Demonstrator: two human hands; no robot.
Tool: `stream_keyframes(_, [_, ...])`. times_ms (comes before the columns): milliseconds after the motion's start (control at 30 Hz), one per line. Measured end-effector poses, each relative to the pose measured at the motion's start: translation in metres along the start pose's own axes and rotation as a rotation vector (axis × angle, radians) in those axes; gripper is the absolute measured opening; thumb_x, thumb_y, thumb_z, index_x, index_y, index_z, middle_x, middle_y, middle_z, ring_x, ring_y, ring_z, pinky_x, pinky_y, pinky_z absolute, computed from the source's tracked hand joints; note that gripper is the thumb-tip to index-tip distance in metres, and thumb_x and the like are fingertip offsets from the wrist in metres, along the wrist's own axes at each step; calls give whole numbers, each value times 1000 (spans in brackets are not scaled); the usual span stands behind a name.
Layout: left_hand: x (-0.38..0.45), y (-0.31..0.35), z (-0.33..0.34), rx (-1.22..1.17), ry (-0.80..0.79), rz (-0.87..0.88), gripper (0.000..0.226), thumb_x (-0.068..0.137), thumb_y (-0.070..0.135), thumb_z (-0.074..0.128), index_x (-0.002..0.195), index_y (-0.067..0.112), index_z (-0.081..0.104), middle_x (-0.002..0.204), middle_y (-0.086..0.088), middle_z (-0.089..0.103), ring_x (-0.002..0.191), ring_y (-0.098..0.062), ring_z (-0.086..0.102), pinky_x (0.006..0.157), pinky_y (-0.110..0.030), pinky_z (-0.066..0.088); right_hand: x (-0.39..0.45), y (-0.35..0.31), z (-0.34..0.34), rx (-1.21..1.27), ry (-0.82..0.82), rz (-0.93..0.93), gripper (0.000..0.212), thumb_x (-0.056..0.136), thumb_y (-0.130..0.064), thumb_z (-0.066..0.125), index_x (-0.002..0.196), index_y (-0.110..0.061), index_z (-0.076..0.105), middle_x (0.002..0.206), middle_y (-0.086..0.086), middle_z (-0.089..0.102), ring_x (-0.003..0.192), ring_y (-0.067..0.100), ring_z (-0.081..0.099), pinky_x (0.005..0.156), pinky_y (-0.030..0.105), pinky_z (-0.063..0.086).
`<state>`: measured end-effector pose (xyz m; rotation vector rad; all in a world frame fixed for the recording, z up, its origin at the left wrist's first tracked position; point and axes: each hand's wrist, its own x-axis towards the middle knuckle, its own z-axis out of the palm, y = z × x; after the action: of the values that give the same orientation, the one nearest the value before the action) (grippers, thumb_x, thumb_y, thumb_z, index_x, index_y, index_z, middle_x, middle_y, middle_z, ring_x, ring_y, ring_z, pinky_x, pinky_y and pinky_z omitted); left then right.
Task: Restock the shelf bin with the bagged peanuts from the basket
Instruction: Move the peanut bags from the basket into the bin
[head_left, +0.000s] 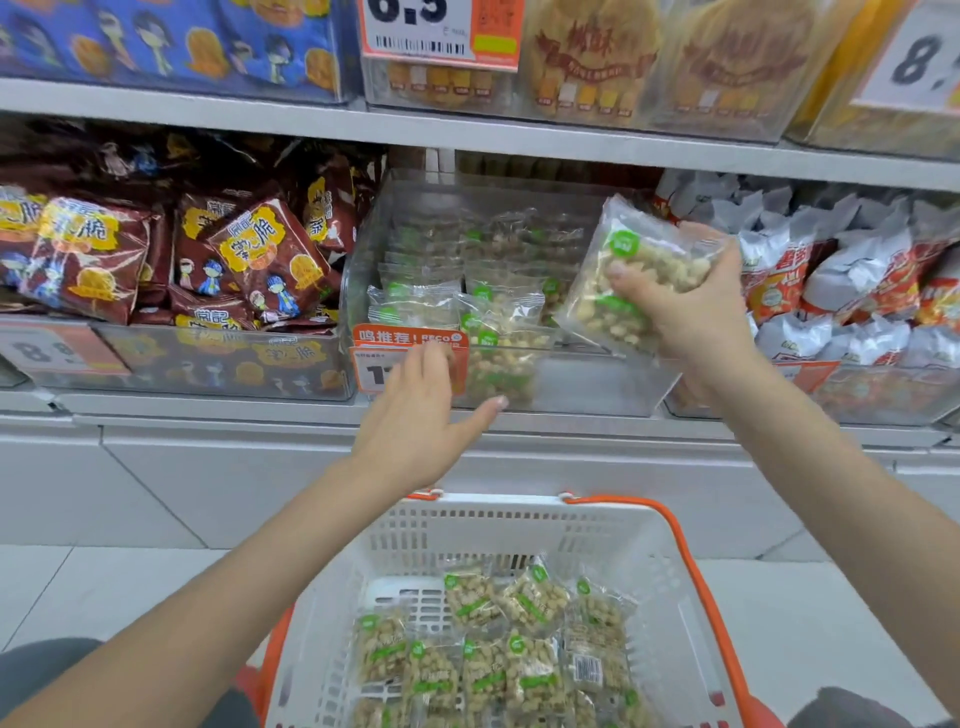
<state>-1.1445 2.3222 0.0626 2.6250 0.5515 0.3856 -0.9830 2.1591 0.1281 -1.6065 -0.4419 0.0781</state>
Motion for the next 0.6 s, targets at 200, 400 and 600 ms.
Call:
stream_keyframes(200, [2,-5,3,162,-29,66,52,87,51,53,119,13,36,118,-6,38,111,-26,42,80,-36,41,57,8,15,-437,-46,60,117,68,-26,85,149,-7,3,151,11,27,133,22,33,98,22,30])
stream_keyframes(400, [4,-7,4,174,4,88,48,88,52,51,114,15,37,115,-6,39,108,-25,42,77,-35,42,67,44,28,-450,-235,341,118,59,-16,89,148,0,12,133,3,45,95,7,55,71,13,48])
stream_keyframes(600, [5,-8,6,207,14,94,48,88,53,49,115,15,38,115,-5,38,106,-24,42,73,-33,42,72,52,29,-810,-224,382,121,54,-40,89,147,-9,17,145,21,35,129,39,41,106,48,39])
